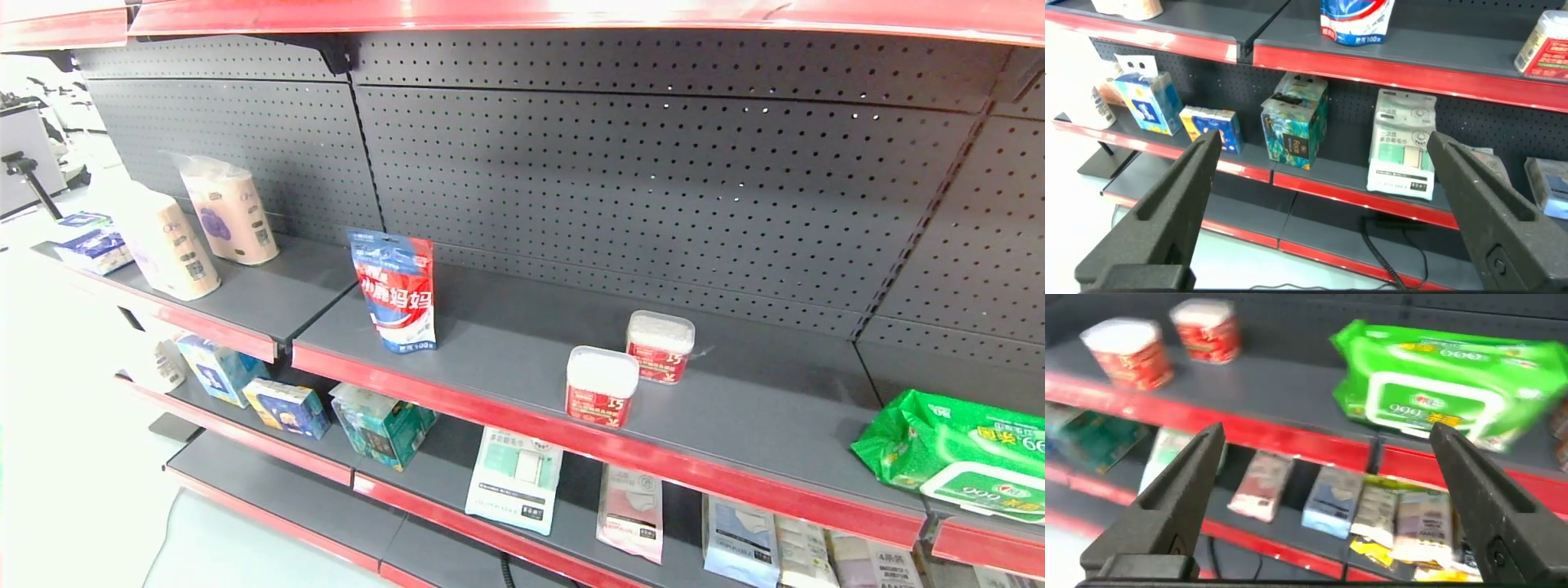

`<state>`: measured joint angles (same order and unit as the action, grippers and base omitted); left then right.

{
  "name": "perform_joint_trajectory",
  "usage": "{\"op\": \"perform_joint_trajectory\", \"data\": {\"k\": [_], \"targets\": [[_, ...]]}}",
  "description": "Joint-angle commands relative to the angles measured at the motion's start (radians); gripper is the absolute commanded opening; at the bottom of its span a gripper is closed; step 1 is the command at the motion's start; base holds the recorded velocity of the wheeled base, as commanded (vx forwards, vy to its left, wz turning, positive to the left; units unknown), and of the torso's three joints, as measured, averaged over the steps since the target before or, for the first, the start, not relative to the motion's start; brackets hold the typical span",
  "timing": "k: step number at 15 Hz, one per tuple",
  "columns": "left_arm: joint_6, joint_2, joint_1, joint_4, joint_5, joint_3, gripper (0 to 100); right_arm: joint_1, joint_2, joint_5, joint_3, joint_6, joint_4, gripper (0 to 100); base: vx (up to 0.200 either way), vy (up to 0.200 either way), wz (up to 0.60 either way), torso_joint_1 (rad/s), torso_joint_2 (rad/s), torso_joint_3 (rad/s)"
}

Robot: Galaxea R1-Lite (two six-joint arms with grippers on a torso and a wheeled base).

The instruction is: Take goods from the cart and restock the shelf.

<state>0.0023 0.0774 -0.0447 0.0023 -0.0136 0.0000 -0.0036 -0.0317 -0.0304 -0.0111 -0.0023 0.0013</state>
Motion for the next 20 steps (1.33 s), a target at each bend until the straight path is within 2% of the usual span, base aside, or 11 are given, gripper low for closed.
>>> {"op": "perform_joint_trajectory", "data": {"k": [1, 11, 20], "targets": [[0.001, 0.002, 0.0, -0.001, 0.0, 0.0, 100, 0.004, 0.03, 0.009, 0.01, -0.002, -0.001, 100, 0.0, 0.0, 0.0, 0.0, 0.0, 0.0], [0.002, -0.001, 0.0, 0.001, 0.0, -0.002, 100, 0.004, 0.03, 0.015, 0.01, 0.013, -0.001, 100, 0.0, 0.0, 0.0, 0.0, 0.0, 0.0], [0.002, 0.002, 0.0, 0.001, 0.0, 0.0, 100, 0.004, 0.03, 0.015, 0.01, 0.012, -0.001, 100, 0.0, 0.0, -0.6, 0.007, 0.0, 0.001]]}}
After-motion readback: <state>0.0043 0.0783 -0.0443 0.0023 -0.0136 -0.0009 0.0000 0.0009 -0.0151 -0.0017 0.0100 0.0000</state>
